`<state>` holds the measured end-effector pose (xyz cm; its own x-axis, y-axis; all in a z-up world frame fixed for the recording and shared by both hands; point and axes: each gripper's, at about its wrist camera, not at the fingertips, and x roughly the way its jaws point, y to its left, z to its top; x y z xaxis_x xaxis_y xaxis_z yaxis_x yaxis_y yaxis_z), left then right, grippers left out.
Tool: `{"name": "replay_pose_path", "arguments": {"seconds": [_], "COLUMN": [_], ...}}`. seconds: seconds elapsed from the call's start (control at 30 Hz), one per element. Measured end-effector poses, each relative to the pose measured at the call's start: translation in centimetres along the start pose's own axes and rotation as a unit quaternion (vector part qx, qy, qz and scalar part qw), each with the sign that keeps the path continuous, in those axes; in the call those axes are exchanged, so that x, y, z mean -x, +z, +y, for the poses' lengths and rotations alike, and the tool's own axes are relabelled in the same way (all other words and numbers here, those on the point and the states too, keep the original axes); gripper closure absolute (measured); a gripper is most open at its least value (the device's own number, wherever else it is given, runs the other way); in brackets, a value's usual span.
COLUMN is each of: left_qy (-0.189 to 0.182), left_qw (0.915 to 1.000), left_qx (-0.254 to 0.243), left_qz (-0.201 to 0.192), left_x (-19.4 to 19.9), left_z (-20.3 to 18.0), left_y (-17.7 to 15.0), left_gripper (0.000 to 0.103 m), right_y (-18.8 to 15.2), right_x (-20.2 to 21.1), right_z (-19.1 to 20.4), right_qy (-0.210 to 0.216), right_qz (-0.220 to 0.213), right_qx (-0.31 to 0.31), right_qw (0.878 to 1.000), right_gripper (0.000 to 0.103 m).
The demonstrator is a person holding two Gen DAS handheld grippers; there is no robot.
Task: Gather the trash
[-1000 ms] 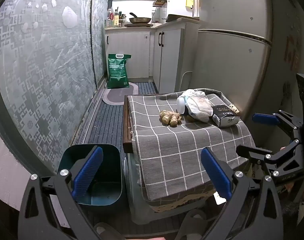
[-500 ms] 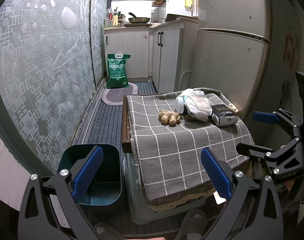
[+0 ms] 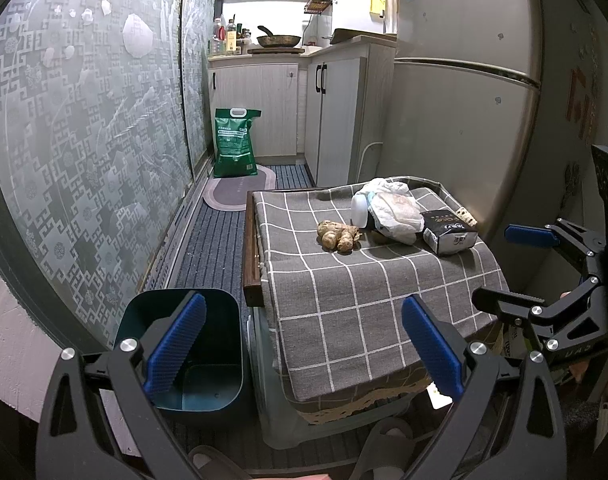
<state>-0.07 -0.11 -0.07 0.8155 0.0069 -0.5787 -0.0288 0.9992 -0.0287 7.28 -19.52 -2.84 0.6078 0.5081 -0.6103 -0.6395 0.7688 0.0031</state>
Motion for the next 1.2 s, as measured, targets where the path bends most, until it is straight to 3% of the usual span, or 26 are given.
{"name": "replay_pose_path", "arguments": {"seconds": [1.03,1.2], "left_qy": [-0.003,0.010], "left_qw": [1.0000,0.9998], "left_qx": [-0.004,-0.017], "left_qz": [-0.002,-0.004], "left_x": [0.1,-0.2], "left_z": [-0.4,-0.9], "left_y": [0.3,-0.1], "left_gripper": [0.003,0.003], "right_y": [0.1,0.4], "right_x": [0.0,1.1], "right_z": [-0.3,0.0], "right_qy": [0.000,-0.002], "right_qz": [-0.002,-0.017], "right_qx": [-0.002,-0.005], "right_qw": [1.000,1.000], "right_gripper": [0.003,0.003]}}
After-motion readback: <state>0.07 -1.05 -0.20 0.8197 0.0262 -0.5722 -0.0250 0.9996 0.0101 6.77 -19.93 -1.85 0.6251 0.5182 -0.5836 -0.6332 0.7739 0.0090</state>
